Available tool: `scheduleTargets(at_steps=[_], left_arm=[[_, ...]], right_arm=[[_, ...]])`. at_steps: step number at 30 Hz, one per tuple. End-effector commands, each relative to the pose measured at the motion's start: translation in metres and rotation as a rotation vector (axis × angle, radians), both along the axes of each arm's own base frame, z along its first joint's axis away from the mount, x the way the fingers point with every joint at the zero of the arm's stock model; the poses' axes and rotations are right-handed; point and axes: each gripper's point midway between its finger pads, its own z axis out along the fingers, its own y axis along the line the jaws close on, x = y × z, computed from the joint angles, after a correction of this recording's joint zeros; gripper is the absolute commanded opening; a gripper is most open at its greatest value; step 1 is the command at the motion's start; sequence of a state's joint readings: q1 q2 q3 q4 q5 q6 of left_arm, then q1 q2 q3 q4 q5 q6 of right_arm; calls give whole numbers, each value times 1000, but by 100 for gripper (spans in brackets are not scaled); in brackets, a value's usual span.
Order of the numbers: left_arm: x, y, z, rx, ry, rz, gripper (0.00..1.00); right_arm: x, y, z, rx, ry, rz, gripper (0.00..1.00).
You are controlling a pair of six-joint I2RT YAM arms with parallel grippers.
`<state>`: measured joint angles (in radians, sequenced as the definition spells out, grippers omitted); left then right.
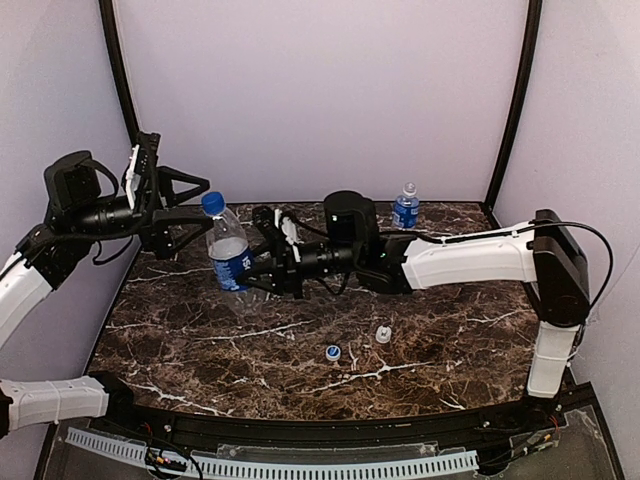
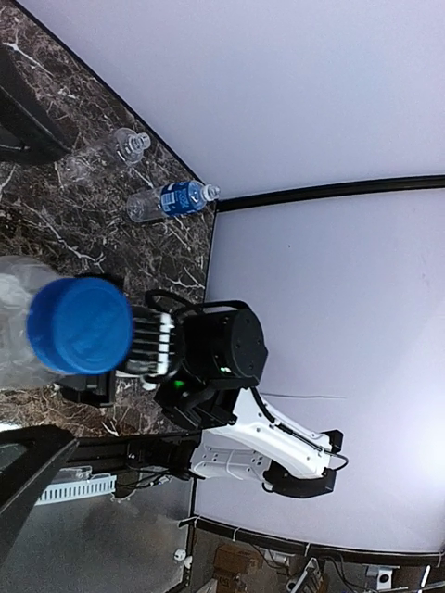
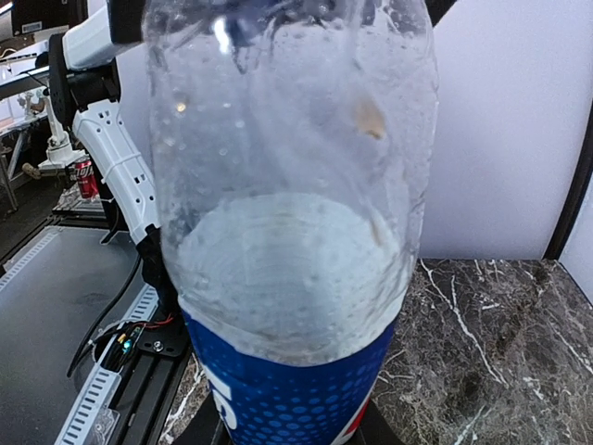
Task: Unscrew the bottle caps
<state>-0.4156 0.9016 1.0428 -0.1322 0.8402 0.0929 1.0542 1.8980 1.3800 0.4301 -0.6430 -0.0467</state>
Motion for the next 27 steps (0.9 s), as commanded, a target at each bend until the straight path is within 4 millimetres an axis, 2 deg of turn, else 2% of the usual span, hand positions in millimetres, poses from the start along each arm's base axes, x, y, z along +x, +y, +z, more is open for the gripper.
scheduleTargets(at_steps=[1, 2, 4, 7, 8, 11, 14, 18, 22, 24, 27], left_arm=[[-10, 2, -20, -6, -6, -29, 99], [-25, -3, -31, 15, 15, -105, 99], [-32, -7, -48, 52, 8, -130, 96], [-28, -11, -60, 68, 18, -109, 86], [-25, -13, -56, 52, 20, -99, 78], [-22, -19, -51, 34, 11, -98, 67], [-24, -25, -51, 29, 10, -115, 60], [-25, -31, -62, 36, 43, -121, 50], [-19, -31, -55, 19, 13, -88, 37], [-18, -30, -53, 17, 4, -75, 30], [-16, -27, -53, 26, 3, -51, 28]], right_arm=[[-5, -16, 70, 199, -70, -42, 27], [-5, -18, 76, 222, -60, -50, 27], [-5, -17, 79, 232, -64, -57, 27], [-6, -13, 77, 219, -71, -51, 27], [-6, -12, 75, 212, -69, -51, 27], [-6, -9, 71, 198, -61, -53, 27], [-7, -6, 69, 193, -77, -55, 27], [-9, -3, 68, 181, -86, -47, 27], [-10, -3, 66, 167, -92, -49, 29], [-9, -3, 63, 147, -92, -53, 37], [-6, -8, 59, 105, -98, -82, 66]])
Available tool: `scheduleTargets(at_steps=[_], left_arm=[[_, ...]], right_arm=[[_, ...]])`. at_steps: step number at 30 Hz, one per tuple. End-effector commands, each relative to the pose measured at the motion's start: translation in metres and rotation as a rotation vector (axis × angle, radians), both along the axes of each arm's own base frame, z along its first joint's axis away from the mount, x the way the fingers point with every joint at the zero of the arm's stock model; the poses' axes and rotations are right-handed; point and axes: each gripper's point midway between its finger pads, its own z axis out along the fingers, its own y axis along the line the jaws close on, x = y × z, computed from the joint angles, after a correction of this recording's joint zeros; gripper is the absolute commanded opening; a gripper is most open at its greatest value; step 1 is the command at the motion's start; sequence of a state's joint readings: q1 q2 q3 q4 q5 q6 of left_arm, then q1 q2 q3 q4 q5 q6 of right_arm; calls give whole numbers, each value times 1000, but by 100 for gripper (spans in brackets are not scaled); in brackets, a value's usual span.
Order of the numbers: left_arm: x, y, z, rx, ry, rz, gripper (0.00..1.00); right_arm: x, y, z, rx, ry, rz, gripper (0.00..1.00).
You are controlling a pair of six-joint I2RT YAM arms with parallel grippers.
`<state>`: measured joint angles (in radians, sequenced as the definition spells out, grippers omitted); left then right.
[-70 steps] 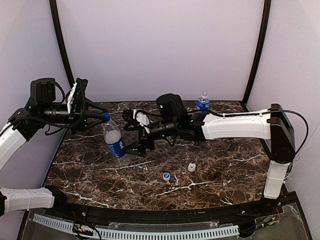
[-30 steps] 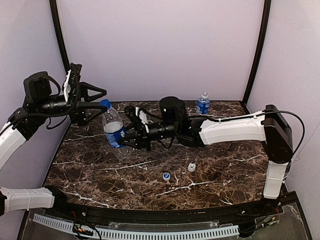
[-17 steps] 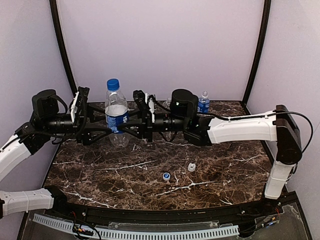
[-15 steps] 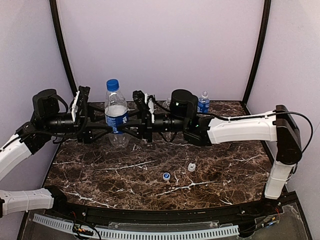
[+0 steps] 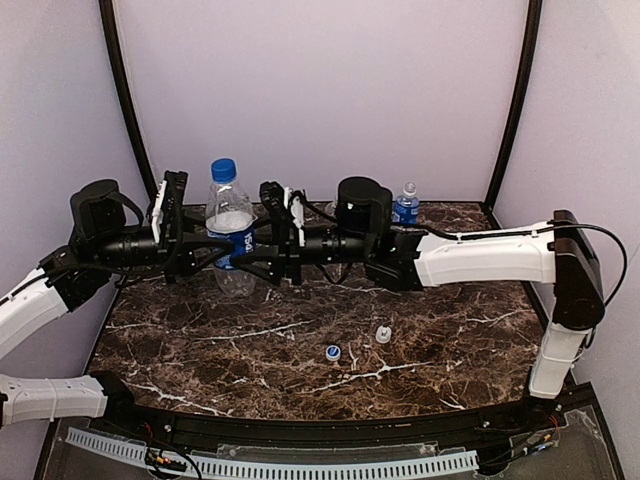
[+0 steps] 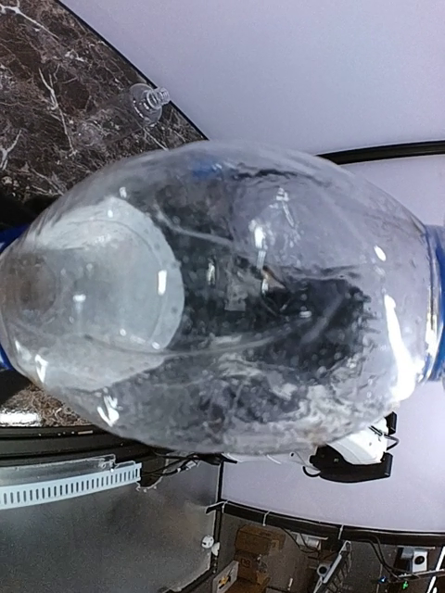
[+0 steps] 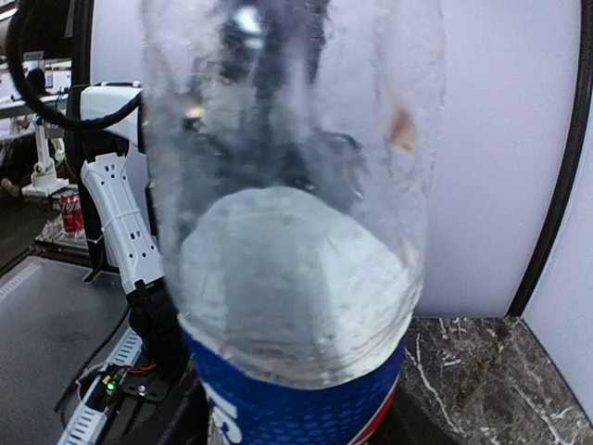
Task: Unscrew the bottle caps
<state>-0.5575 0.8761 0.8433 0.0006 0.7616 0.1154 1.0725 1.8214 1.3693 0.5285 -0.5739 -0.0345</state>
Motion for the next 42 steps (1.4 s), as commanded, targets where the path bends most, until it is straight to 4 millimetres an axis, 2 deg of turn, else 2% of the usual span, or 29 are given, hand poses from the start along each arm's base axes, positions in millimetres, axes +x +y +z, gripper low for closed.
scheduleTargets(at_steps=[1, 3, 6, 8, 11, 12, 14, 17, 21, 26, 31, 34, 39, 42], left_arm=[[-1, 1, 2, -6, -12, 21, 28], [6, 5, -6, 22, -16, 71, 28], [20, 13, -26, 100, -66, 159, 28], [34, 22, -43, 183, -143, 238, 29], [67, 43, -64, 313, -245, 425, 27], [72, 47, -74, 363, -280, 446, 26], [86, 58, -80, 421, -343, 533, 21], [98, 70, -81, 483, -392, 627, 20], [96, 70, -84, 503, -401, 623, 20], [95, 69, -88, 504, -394, 608, 20], [94, 67, -87, 497, -397, 599, 20], [94, 66, -88, 496, -397, 596, 20], [93, 66, -87, 490, -399, 592, 20], [91, 64, -88, 492, -406, 573, 19]], right_arm=[[2, -4, 2, -57, -26, -53, 76], [10, -16, 5, -108, -24, -103, 83], [20, -35, 11, -199, 15, -185, 84], [28, -46, 22, -245, 54, -261, 81], [50, -61, 37, -299, 180, -452, 72], [57, -64, 38, -313, 216, -515, 69], [65, -66, 41, -326, 274, -608, 67], [72, -60, 46, -319, 352, -671, 64], [78, -42, 47, -324, 398, -689, 61], [74, -19, 52, -354, 413, -629, 60], [71, -7, 38, -401, 432, -593, 59], [69, -4, 31, -415, 441, -583, 48], [64, 1, 25, -433, 442, -543, 42], [63, 5, 24, -436, 431, -527, 30]])
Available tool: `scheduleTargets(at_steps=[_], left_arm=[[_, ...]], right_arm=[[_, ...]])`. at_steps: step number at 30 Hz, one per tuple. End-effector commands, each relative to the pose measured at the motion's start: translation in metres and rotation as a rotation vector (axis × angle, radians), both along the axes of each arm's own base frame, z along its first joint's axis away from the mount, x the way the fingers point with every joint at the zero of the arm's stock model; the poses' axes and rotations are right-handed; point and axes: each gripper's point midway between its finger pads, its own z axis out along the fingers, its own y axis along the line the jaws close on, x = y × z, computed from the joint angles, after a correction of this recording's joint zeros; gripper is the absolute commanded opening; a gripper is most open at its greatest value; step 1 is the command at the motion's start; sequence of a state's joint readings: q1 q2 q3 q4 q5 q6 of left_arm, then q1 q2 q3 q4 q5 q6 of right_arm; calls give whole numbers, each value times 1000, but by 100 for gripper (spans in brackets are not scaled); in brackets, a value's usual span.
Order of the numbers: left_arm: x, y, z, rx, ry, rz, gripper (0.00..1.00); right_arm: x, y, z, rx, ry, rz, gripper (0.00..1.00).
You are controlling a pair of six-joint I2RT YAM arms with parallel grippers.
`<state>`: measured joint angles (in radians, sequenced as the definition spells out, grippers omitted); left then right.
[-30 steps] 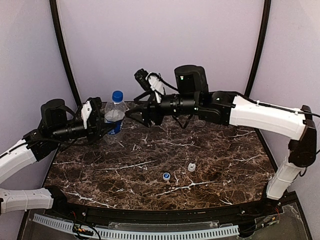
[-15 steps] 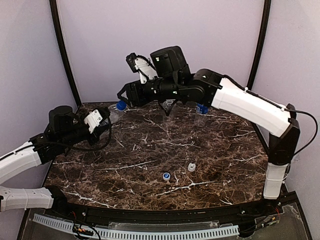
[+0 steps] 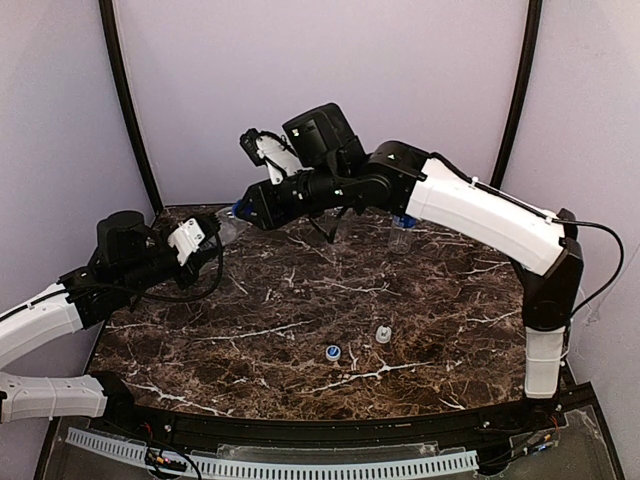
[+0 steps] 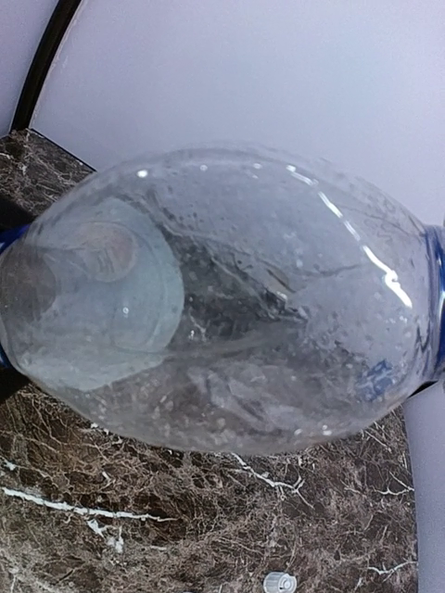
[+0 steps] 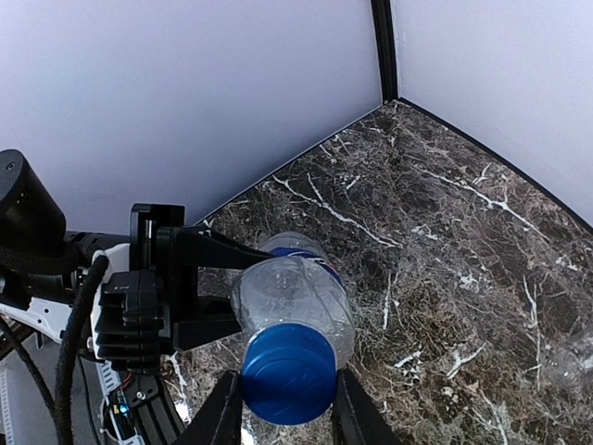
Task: Unscrew the bottle caps
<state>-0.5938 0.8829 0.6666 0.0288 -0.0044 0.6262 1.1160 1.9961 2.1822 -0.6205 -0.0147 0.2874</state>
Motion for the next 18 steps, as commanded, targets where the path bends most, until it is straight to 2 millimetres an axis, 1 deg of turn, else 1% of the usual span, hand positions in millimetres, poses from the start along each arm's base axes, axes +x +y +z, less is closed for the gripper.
scheduleTargets(at_steps=[1, 4, 6, 7, 10, 13, 18], left_arm=[[-7, -6, 0, -3, -16, -48, 19], [-12, -10, 1, -3, -12, -84, 19], [-15, -12, 0, 1, -7, -107, 18], [-17, -13, -1, 6, -2, -118, 18], [-18, -14, -3, 20, -6, -131, 17], [-19, -15, -3, 12, 2, -135, 17], [-18, -14, -1, -1, 3, -123, 17]], right_arm=[[-9, 12, 2, 16, -5, 58, 29], [-9, 14, -2, 19, 13, 87, 28], [-8, 13, -5, 12, 18, 86, 28], [-6, 11, -6, 9, 17, 80, 29], [-3, 9, -4, 12, 13, 67, 36], [-2, 9, -2, 18, 5, 63, 36], [-3, 8, -6, 8, 13, 69, 17]])
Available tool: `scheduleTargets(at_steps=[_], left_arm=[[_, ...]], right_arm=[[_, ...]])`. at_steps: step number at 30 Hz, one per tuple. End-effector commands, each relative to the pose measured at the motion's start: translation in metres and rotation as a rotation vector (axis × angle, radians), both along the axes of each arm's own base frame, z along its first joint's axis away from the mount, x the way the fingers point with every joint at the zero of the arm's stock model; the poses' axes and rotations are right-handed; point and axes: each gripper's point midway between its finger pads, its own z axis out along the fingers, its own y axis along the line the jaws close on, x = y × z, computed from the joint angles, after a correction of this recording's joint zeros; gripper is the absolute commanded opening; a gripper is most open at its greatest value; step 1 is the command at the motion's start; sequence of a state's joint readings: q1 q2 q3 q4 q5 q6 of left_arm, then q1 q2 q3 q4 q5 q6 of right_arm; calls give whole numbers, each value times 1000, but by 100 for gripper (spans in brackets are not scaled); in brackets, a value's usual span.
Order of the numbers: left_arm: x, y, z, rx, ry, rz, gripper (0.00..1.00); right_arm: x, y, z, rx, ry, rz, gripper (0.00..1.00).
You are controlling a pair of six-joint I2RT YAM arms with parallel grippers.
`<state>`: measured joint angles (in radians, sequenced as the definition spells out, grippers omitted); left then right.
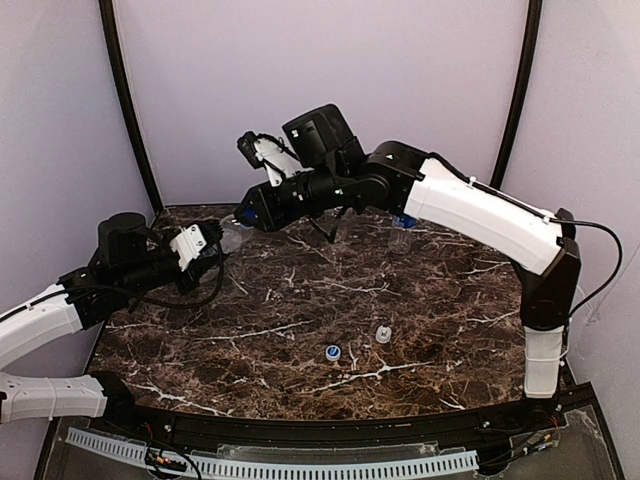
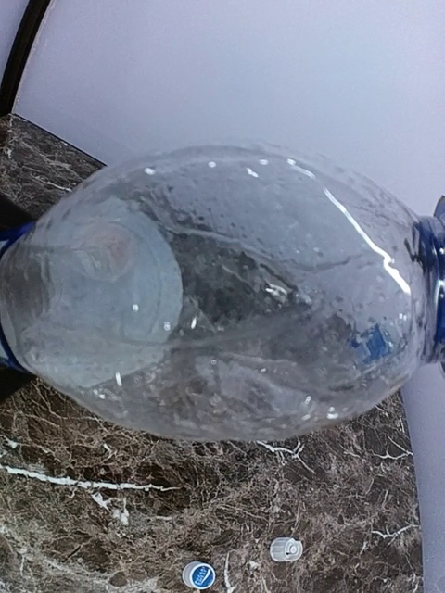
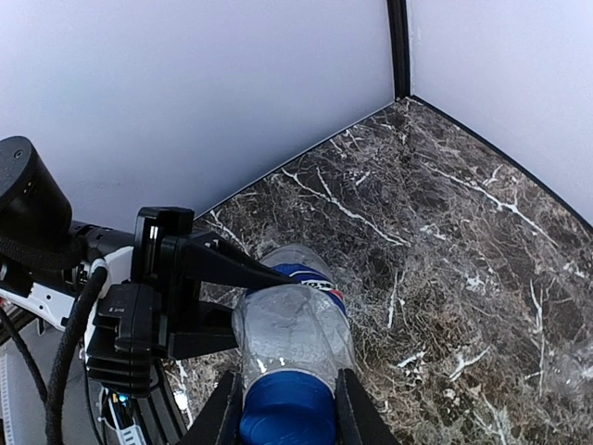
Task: Unscrew the bottle caps
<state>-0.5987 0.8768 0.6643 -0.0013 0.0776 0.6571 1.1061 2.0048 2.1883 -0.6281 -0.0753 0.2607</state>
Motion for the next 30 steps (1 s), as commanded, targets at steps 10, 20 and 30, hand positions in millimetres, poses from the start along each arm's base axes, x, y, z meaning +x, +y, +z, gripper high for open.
scheduleTargets(at_steps=[10, 20, 30], left_arm=[[-46, -27, 3, -100, 142, -247, 5], [-157, -42, -12, -116, 486, -750, 3], [-153, -39, -17, -83, 458, -719, 2]], right_arm=[[-94, -3, -22, -44, -153, 572, 0], [-157, -60, -112, -478, -706, 1148, 0], [-120, -45, -67, -527, -998, 943, 0]])
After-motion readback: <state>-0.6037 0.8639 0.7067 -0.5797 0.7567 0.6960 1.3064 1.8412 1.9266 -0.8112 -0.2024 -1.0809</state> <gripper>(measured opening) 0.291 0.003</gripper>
